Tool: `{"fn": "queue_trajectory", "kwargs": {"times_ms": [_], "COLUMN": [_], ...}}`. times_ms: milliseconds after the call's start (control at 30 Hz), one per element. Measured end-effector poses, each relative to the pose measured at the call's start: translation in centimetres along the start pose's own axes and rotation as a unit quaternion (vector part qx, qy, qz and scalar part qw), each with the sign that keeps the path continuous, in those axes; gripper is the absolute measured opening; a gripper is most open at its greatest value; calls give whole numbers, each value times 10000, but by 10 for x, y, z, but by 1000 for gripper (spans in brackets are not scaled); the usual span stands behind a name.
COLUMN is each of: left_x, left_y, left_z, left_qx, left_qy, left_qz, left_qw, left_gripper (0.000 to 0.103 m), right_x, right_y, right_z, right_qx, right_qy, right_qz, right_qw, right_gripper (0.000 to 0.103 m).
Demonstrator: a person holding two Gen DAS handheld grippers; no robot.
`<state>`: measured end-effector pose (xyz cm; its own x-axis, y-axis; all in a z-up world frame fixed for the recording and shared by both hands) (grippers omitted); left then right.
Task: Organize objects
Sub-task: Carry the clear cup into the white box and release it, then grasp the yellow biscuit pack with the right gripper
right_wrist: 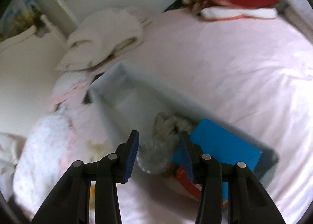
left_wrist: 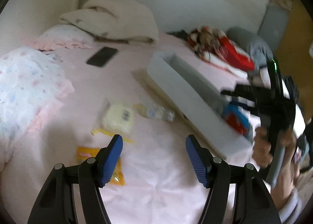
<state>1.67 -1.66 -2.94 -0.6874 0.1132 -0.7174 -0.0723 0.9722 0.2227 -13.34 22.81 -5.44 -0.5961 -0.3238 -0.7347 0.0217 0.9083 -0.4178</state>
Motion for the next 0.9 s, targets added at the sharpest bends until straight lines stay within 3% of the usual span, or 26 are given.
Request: {"fn": "queue_trajectory", "kwargs": {"times_ms": [67,233,333,433,600,733,900], "left_x": [-5,-4,-9,-7,-1,9,26], "left_y": [-16,-45,-64,-75,-77,-72,-72], "left_z": [-9,-16,-13,-15,-11,0,14], "left_qx": [-295,-415,-538,-649,-536,-273,132], "left_qy": [92,-1,19,-37,-127,-269,-605], "left_qz": [55,-360,-603,-578,-710,-855,-1043], "left_qw": [9995,9985,9967,9962,9960,9956,9926], "left_gripper": [65,65,65,65,65,65,65], "right_x": [1,-2,3,-4,5,21,56], "right_y": [-4,-24,-57,-90,-120,-123,-122], "right_z": [3,23,30,41,68,88,119], "right_qx": [99,26,-417,-983,-1296,-1397,-1713], "right_qy": [-33,267,117,169,-222,-453,-1077], "right_qz": [-71,113,-41,-202,-850,-931,-795], "right_qw": [9999,9996,9991,9948,9877,9848,9761], "right_gripper": [44,44,44,44,44,44,44]}}
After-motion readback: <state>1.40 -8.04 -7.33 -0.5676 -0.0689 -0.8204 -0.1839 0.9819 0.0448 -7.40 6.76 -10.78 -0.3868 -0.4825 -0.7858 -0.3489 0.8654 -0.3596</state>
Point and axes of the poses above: each gripper's, at about its wrist camera, not at the fingertips, and x roughly the way its jaws point, y to its right, z to its underside, the point moved 5 cm from there along x, roughly the way its jaws point, and after that the axes turned 4 degrees about -z, right-handed, at the moved point
